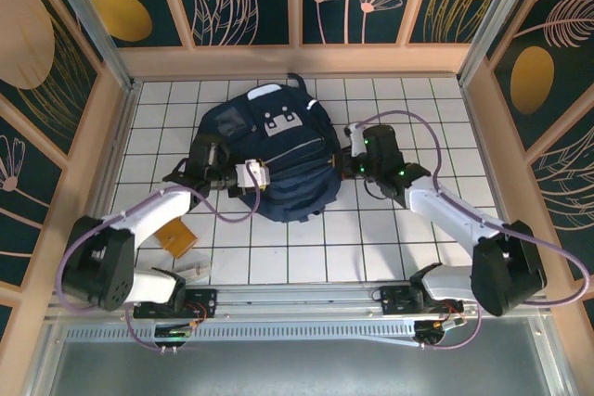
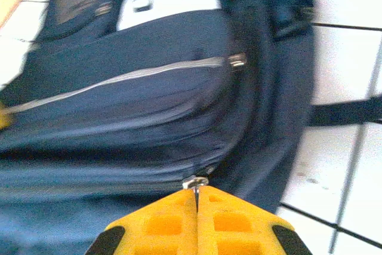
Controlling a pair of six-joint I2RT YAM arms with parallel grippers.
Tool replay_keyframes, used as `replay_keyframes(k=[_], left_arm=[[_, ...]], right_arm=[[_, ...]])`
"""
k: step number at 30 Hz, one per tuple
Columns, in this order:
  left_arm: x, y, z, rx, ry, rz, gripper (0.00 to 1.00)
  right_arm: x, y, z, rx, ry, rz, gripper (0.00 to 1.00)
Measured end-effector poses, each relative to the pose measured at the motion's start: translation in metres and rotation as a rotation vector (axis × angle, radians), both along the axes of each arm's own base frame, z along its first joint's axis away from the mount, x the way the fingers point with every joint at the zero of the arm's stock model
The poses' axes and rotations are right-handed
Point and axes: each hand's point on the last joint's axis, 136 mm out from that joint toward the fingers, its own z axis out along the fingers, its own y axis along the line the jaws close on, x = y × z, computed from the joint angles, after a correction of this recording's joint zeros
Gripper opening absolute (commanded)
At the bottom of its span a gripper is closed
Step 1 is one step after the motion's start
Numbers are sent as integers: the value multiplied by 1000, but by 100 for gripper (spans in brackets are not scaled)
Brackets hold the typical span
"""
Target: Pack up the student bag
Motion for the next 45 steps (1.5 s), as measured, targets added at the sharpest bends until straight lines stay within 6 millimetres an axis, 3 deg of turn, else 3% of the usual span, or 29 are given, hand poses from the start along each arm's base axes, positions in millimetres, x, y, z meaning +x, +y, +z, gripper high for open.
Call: replay_keyframes(k=[5,8,11,13,16,21,25,28,32,35,37,45], left_arm=[[53,25,-10,15,66,129,47],[87,32,3,13,36,188,49],[104,30,26,-2,-20,194,64],[96,28,38,-15,-39,157,71],[64,15,52,-24,-57,68,77],[4,-35,56,1,-83,-132,76],[-5,-50,42,23,-61,-181,74],[2,-61,24,71,-45,-199,73],[13,-73,2,142,-29,-217,58],[18,-79,-3,171,-25,-233,31],[19,-82,-3,186,-34,-245,0],[24,-84,8,169,-43,-240,0]], right_arm=[[-38,39,21,13,-65,113,0],[-52,53,23,37,-53,138,0],[-57,62,23,58,-44,147,0],[-56,64,17,50,-28,148,0],[-54,66,0,27,13,152,0],[-46,63,-9,30,45,147,0],[-44,64,-3,53,50,159,0],[-45,66,-2,67,57,171,0],[-46,68,0,89,69,169,0],[-47,67,-1,99,82,157,0],[-48,64,-2,102,84,145,0],[-41,37,2,73,32,16,0]])
